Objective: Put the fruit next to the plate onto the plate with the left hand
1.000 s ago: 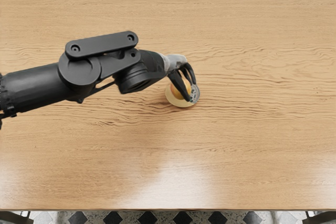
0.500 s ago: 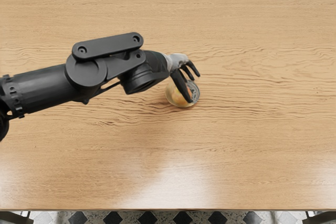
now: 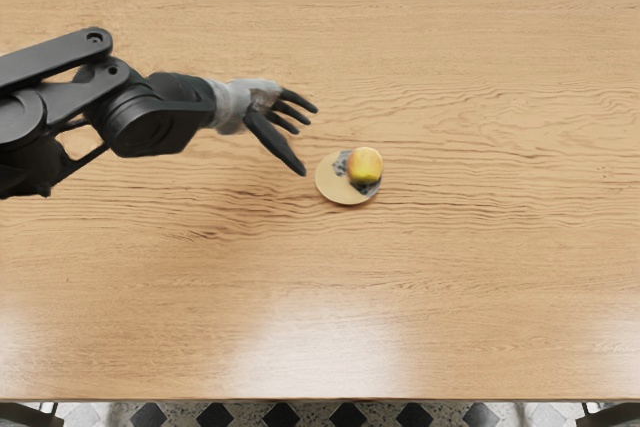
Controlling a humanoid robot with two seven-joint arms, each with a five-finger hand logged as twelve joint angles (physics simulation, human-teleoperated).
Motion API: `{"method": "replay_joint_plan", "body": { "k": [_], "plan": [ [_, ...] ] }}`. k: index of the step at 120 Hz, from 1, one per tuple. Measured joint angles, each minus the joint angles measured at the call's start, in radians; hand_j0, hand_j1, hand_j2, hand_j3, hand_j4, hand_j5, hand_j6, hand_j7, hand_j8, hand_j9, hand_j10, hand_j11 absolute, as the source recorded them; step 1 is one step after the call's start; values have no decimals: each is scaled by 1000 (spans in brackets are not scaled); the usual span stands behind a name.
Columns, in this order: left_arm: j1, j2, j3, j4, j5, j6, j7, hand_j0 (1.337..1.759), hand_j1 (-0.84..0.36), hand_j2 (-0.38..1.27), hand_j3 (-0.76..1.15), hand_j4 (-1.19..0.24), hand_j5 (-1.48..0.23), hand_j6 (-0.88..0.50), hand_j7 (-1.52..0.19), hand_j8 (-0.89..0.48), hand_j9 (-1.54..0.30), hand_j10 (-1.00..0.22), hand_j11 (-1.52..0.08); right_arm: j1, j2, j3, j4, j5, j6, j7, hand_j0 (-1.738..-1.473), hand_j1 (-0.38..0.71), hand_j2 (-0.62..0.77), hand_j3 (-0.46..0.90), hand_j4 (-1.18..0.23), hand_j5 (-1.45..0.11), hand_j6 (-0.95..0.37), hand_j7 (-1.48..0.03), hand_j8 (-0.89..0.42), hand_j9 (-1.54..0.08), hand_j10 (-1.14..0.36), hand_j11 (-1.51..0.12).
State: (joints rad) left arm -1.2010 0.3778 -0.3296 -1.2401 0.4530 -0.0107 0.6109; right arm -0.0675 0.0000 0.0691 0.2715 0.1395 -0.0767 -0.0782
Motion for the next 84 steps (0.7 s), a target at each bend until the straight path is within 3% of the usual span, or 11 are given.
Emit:
{"method": "replay_joint_plan", "body": {
  "k": [21, 45, 65, 84],
  "plan": [
    [242, 152, -276, -148, -33, -189, 0, 1658, 37, 54, 0, -261, -340, -261, -340, -258, -340, -259, -340, 0, 0, 0, 0, 0, 0, 0, -1658, -305, -7, 0, -36, -47, -36, -47, -36, -47, -36, -47],
    [486, 251, -565, -197, -76, -451, 0, 1658, 40, 53, 0, -259, -336, -259, -336, -258, -336, -258, -336, 0, 0, 0, 0, 0, 0, 0, -1658, -305, -7, 0, -36, -47, -36, -47, -36, -47, -36, -47],
    [604, 345, -740, -199, -170, -570, 0, 1658, 40, 53, 0, -258, -336, -258, -336, -258, -336, -258, -336, 0, 0, 0, 0, 0, 0, 0, -1658, -305, -7, 0, -36, -47, -36, -47, -36, -47, -36, -47],
    [636, 351, -822, -180, -236, -594, 0, 1658, 40, 53, 0, -258, -335, -258, -335, -258, -335, -258, -335, 0, 0, 0, 0, 0, 0, 0, -1658, -305, -7, 0, -36, -47, -36, -47, -36, -47, -36, -47]
  ]
}}
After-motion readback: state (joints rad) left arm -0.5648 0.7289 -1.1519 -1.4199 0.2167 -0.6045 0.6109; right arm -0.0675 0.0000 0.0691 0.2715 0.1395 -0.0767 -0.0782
